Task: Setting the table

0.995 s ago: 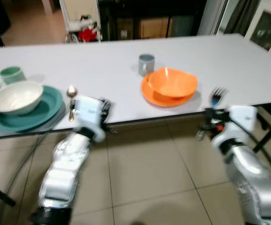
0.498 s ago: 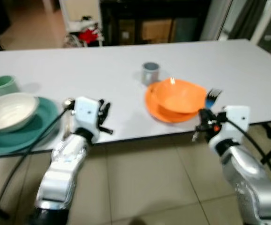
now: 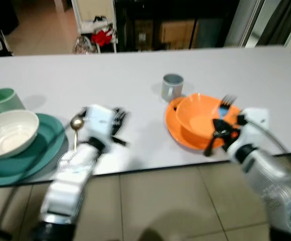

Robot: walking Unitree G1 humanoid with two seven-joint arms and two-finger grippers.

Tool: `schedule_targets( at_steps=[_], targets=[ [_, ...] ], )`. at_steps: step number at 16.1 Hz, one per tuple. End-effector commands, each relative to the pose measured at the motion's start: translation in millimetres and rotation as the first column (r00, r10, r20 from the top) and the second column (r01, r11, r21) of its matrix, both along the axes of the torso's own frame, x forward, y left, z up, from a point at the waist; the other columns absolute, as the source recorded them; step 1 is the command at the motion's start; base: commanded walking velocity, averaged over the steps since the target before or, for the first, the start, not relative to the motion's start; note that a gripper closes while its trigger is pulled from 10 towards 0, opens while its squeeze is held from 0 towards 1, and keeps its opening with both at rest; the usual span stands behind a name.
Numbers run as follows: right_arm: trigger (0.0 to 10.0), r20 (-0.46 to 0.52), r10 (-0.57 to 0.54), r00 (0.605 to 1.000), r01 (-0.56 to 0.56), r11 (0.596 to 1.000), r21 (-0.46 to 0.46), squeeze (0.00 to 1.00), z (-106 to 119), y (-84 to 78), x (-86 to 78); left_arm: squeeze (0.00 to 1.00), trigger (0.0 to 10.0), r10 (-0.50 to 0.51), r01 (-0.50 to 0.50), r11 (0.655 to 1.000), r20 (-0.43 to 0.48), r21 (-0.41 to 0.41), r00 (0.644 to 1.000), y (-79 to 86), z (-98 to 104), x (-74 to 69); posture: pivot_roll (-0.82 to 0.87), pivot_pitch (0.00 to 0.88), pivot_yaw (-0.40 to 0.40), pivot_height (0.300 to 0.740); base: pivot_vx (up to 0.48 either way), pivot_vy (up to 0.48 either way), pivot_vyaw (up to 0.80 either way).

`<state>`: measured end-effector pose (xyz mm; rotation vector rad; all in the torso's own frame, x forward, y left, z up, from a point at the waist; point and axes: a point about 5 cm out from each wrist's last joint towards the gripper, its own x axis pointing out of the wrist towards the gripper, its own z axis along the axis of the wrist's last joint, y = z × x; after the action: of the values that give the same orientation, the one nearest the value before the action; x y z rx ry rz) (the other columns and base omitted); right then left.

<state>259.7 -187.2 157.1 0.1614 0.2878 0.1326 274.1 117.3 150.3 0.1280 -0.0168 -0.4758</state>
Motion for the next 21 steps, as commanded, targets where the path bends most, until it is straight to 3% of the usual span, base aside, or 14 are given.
schedule_targets(
  at_steps=[1, 5, 9, 13, 15, 21],
  targets=[
    [10.0, 0.002, 0.036, 0.999, -0.036, 0.999, 0.021, 0.00, 7, 4.5, 2.4, 0.00, 10.0, -0.020, 0.020, 1.000, 0.017, 0.011, 1.000, 3.5, 5, 0.1, 0.04, 0.000, 0.007, 0.740, 0.000, 0.000, 0.00],
    [10.0, -0.084, 0.068, 0.994, -0.065, 0.997, 0.043, 0.00, 19, -6.5, 27.7, 0.00, 10.0, -0.132, 0.132, 0.989, -0.001, 0.064, 0.991, 0.0, 7, -1.7, 0.04, 0.000, 0.004, 0.740, 0.000, 0.000, 0.00],
    [10.0, -0.192, 0.107, 0.975, -0.079, 0.986, 0.147, 0.00, 25, -11.5, 58.1, 0.00, 10.0, -0.273, 0.277, 0.958, -0.058, 0.079, 0.960, -5.5, 11, -11.6, 0.05, 0.000, -0.003, 0.740, 0.000, 0.000, 0.00],
    [10.0, -0.259, 0.067, 0.964, -0.019, 0.983, 0.183, 0.00, 21, -19.9, 87.3, 0.00, 10.0, -0.353, 0.359, 0.930, -0.086, 0.079, 0.932, -8.5, 15, -14.5, 0.05, 0.000, 0.011, 0.740, 0.000, 0.000, 0.00],
    [10.0, -0.305, 0.051, 0.951, 0.023, 0.972, 0.233, 0.00, 14, -24.8, 97.1, 0.00, 10.0, -0.384, 0.392, 0.916, -0.099, 0.084, 0.918, -9.3, 18, -16.7, 0.06, 0.000, 0.013, 0.740, 0.000, 0.000, 0.00],
    [10.0, -0.363, 0.009, 0.932, 0.094, 0.959, 0.266, 0.00, -3, -29.8, 103.1, 0.00, 10.0, -0.389, 0.399, 0.912, -0.104, 0.100, 0.915, -8.7, 18, -18.3, 0.05, 0.000, 0.008, 0.740, 0.000, 0.000, 0.00]
  ],
)
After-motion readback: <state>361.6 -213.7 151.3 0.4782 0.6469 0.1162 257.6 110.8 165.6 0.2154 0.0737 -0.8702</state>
